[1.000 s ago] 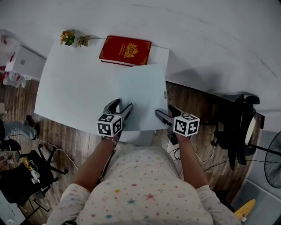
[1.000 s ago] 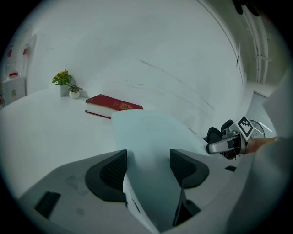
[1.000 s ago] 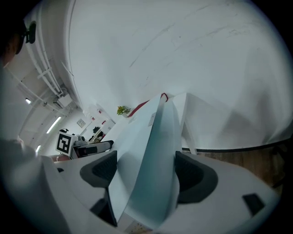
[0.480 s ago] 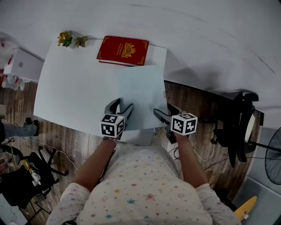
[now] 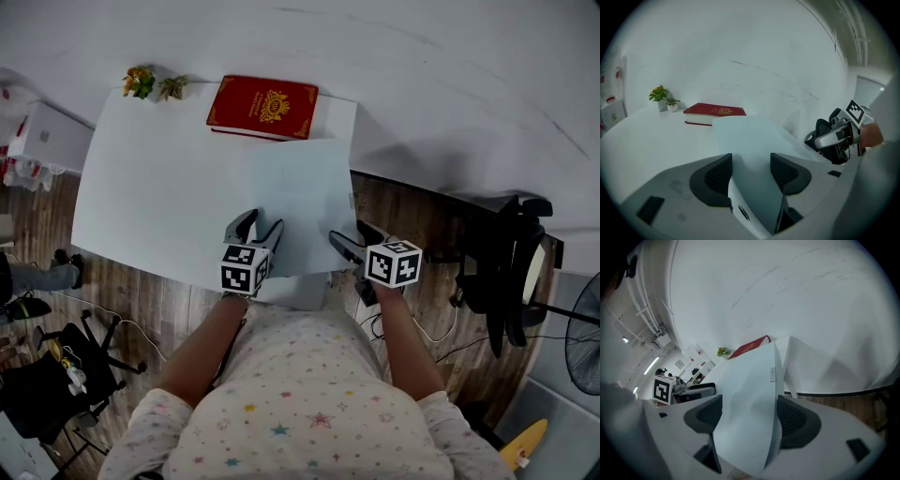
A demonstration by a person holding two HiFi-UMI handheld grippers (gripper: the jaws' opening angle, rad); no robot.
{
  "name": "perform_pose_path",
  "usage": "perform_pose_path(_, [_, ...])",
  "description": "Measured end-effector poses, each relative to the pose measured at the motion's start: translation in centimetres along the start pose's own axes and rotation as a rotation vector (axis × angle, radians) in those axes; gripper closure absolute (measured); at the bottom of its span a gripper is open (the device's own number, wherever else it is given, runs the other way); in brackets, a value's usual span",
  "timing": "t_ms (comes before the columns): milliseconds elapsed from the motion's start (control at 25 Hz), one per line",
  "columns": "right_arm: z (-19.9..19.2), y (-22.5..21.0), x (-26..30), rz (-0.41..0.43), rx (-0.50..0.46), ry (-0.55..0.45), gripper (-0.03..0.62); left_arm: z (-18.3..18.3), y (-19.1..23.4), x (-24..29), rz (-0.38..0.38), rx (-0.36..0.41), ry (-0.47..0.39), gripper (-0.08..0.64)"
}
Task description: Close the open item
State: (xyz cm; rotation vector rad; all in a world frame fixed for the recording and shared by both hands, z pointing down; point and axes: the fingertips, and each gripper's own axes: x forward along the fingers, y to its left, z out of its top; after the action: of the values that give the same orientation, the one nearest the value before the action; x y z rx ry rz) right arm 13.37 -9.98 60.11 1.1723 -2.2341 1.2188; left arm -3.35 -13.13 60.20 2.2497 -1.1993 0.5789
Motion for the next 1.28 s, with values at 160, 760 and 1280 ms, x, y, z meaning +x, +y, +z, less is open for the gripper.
perform_pose_path(160, [0.0,-0.1,0.0,0.003,0.0,0.007,0.23,-0.1,0.0,0.1,0.004,0.009,0.002,0.327])
perform_pose_path(760, [0.8,-0.9,0.0,-0.01,-0.045,0.03,0.267,-0.2,0.0,0.0,0.004,0.057,0.021,0.327])
perform_pose_path(1280, [4.5,-4.5,2.4,-0.141,-0.085,-0.073,0.442,-0.4,0.1,0.1,0.015,0.079,0.03,0.327])
